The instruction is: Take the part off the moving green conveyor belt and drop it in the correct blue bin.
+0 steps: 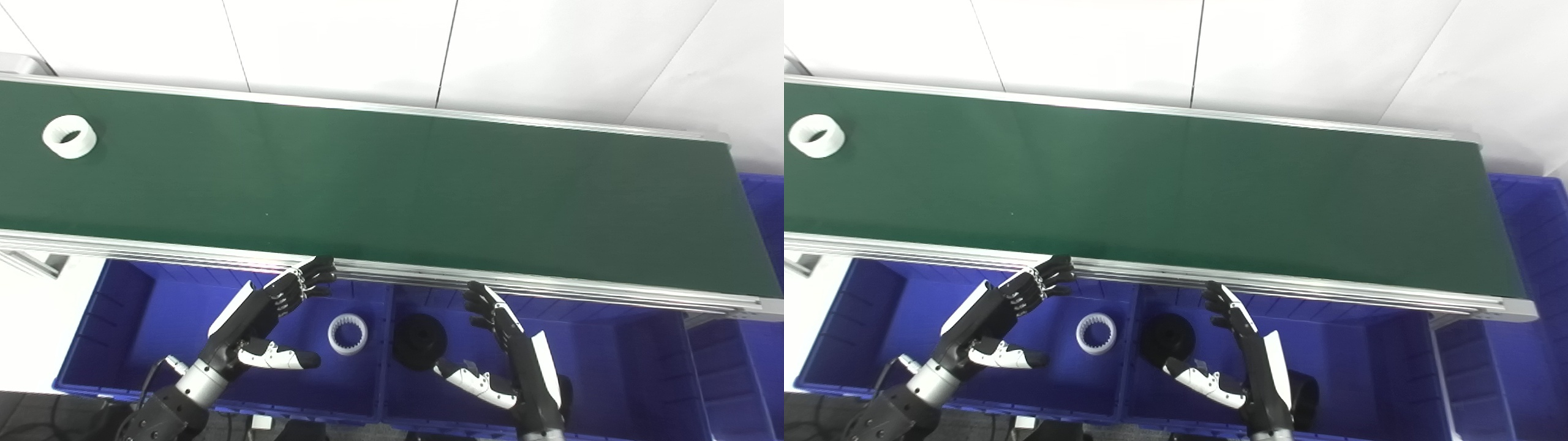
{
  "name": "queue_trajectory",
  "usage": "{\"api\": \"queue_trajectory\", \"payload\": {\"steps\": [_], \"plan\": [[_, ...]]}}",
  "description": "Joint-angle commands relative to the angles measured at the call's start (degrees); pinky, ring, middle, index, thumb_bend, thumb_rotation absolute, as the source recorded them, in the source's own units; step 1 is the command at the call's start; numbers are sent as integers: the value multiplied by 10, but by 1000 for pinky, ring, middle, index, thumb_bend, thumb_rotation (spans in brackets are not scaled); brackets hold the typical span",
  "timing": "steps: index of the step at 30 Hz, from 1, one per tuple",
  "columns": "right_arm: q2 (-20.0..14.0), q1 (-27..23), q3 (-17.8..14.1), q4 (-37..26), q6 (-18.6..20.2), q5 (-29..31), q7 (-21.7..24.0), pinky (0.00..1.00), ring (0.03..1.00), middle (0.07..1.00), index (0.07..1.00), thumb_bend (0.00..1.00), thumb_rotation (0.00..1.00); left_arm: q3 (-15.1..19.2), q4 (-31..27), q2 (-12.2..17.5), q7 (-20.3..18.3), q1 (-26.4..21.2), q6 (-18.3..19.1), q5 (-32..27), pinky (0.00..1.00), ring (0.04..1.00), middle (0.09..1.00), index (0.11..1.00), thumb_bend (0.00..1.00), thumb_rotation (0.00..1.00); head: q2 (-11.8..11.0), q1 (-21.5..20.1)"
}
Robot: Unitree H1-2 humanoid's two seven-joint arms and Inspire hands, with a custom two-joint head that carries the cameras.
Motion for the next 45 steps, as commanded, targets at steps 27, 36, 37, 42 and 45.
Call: {"api": "queue_trajectory", "payload": {"steps": [27,36,37,42,45], "plan": [[5,3,1,-7,-35,3,-1,767,823,844,868,842,439,7,-8,0,-9,-3,-19,-5,832,877,901,893,897,314,-1,-3],[18,5,14,3,-29,-21,-8,774,831,847,869,849,451,35,10,1,-40,-2,-19,-22,826,881,904,894,916,338,-38,-55],[20,5,15,6,-29,-24,-10,773,831,848,868,850,448,37,13,2,-43,-2,-19,-23,828,884,906,896,920,340,-47,-54],[18,8,14,28,-47,-35,-16,781,834,854,879,841,434,57,34,-9,-71,-6,-19,-19,826,889,909,895,923,362,-101,20],[12,9,6,47,-74,-31,-22,759,827,853,878,823,414,63,44,-23,-81,-6,-19,-13,818,879,902,879,936,365,-144,113]]}}
